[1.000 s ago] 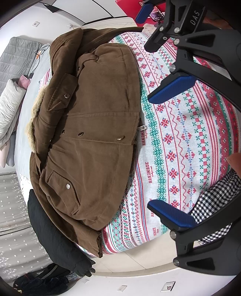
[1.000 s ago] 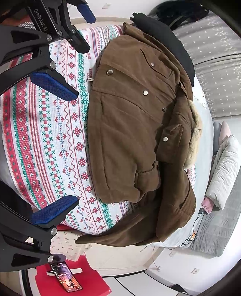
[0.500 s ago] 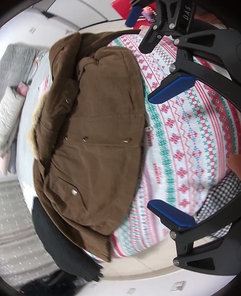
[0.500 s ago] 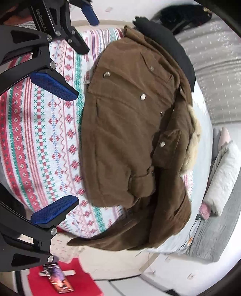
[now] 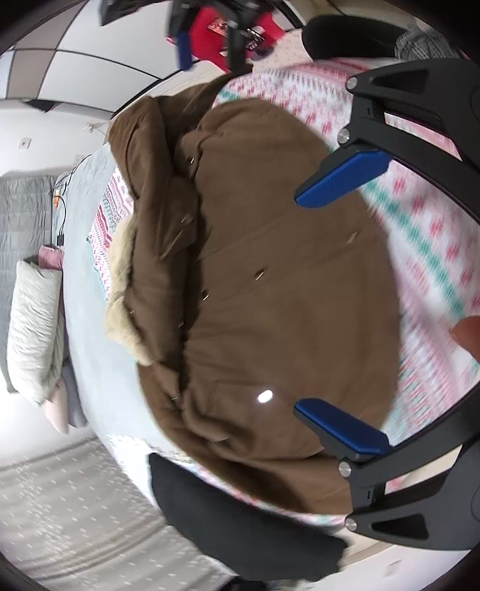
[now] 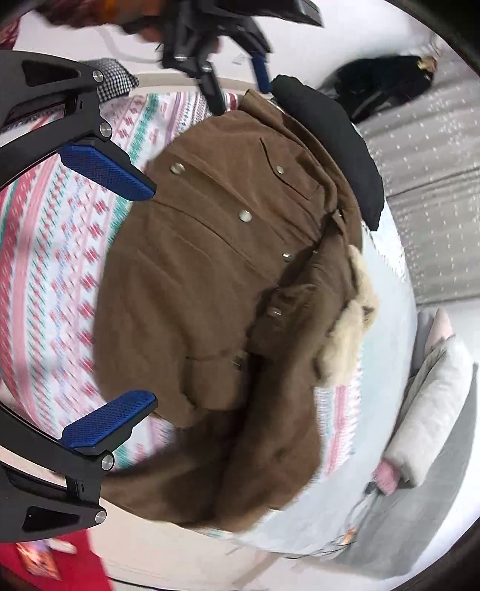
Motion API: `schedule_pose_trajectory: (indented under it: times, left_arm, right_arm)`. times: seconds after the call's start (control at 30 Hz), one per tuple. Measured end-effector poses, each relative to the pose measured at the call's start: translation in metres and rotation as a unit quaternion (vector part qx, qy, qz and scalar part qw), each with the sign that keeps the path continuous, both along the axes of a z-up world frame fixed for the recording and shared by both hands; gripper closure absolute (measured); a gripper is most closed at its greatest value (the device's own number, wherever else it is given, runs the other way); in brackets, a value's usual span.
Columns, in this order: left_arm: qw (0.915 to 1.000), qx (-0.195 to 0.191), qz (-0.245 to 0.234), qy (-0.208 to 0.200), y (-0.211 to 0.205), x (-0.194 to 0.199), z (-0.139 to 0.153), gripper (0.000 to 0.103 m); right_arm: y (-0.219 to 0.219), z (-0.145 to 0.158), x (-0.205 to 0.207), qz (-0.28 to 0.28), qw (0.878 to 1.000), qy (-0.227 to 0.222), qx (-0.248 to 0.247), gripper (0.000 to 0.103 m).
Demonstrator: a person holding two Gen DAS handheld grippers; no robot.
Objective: Fold large clothes
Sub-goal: 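Grasp the brown coat's shoulders with both grippers and lift it up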
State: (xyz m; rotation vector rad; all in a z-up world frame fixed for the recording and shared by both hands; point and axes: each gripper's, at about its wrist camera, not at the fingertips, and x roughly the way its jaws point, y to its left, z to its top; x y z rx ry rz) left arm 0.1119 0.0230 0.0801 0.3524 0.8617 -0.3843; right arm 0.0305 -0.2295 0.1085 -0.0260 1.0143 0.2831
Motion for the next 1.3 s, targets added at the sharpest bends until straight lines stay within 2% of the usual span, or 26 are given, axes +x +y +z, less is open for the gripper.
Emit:
schedule_pose_trajectory:
  times: [0.07, 0.23, 0.3, 0.4, 0.6, 0.73, 0.87, 0.97, 1.0, 1.03, 1.07, 1.1, 1.13, 1.17, 1.2, 1.23, 1.3]
  left_arm:
    - [0.9998, 0.017, -0.006, -0.003, 0.008, 0.025, 0.002, 0.000]
    - [0.9968, 0.075, 0.009, -0.026, 0.035, 0.104, 0.002, 0.000]
    - [0.9947, 0.097, 0.027, -0.018, 0.047, 0.146, -0.006, 0.000]
    - [0.9929, 0.105, 0.056, -0.007, 0.062, 0.194, -0.021, 0.000]
    - [0.9927, 0.095, 0.072, 0.018, 0.069, 0.258, -0.056, 0.003]
    - [0.9938, 0.075, 0.073, 0.038, 0.069, 0.280, -0.074, 0.005]
    - [0.9931, 0.055, 0.088, 0.054, 0.073, 0.298, -0.089, 0.007]
    - [0.9926, 0.029, 0.098, 0.066, 0.077, 0.300, -0.094, 0.020]
    - [0.9925, 0.024, 0.102, 0.063, 0.078, 0.297, -0.092, 0.031]
    - [0.9929, 0.019, 0.101, 0.060, 0.078, 0.297, -0.091, 0.042]
    - [0.9931, 0.018, 0.103, 0.053, 0.079, 0.294, -0.088, 0.052]
    - [0.9924, 0.026, 0.111, 0.046, 0.080, 0.292, -0.084, 0.074]
    - [0.9919, 0.024, 0.118, 0.041, 0.082, 0.289, -0.079, 0.081]
    - [0.9918, 0.004, 0.121, 0.039, 0.086, 0.286, -0.071, 0.085]
    - [0.9910, -0.011, 0.129, 0.035, 0.090, 0.282, -0.063, 0.088]
    - [0.9900, -0.020, 0.137, 0.029, 0.092, 0.279, -0.055, 0.090]
    - [0.9879, -0.034, 0.151, 0.015, 0.097, 0.277, -0.042, 0.092]
  right_arm:
    - [-0.010, 0.006, 0.016, 0.002, 1.000, 0.001, -0.002, 0.000]
    - [-0.044, 0.015, 0.064, -0.009, 0.998, 0.025, 0.048, 0.000]
    - [-0.050, 0.021, 0.082, -0.006, 0.999, 0.017, 0.047, 0.000]
    - [-0.058, 0.026, 0.109, -0.015, 1.000, 0.007, 0.025, 0.000]
    - [-0.078, 0.003, 0.166, -0.042, 0.998, 0.039, 0.019, 0.000]
    - [-0.086, -0.014, 0.190, -0.046, 0.998, 0.051, 0.006, 0.000]
    - [-0.091, -0.035, 0.214, -0.047, 0.995, 0.086, -0.017, 0.000]
    - [-0.102, -0.055, 0.228, -0.055, 0.991, 0.124, -0.024, 0.000]
    - [-0.105, -0.059, 0.229, -0.057, 0.989, 0.134, -0.017, 0.001]
    - [-0.109, -0.064, 0.231, -0.060, 0.988, 0.144, -0.003, 0.004]
    - [-0.112, -0.069, 0.229, -0.065, 0.986, 0.153, 0.018, 0.015]
    - [-0.112, -0.071, 0.226, -0.062, 0.984, 0.162, 0.032, 0.028]
    - [-0.109, -0.071, 0.222, -0.053, 0.983, 0.167, 0.047, 0.056]
    - [-0.106, -0.071, 0.217, -0.045, 0.983, 0.170, 0.054, 0.072]
    - [-0.102, -0.070, 0.214, -0.040, 0.984, 0.167, 0.050, 0.082]
    - [-0.096, -0.069, 0.209, -0.032, 0.986, 0.160, 0.040, 0.089]
    - [-0.084, -0.059, 0.201, -0.027, 0.991, 0.131, -0.002, 0.092]
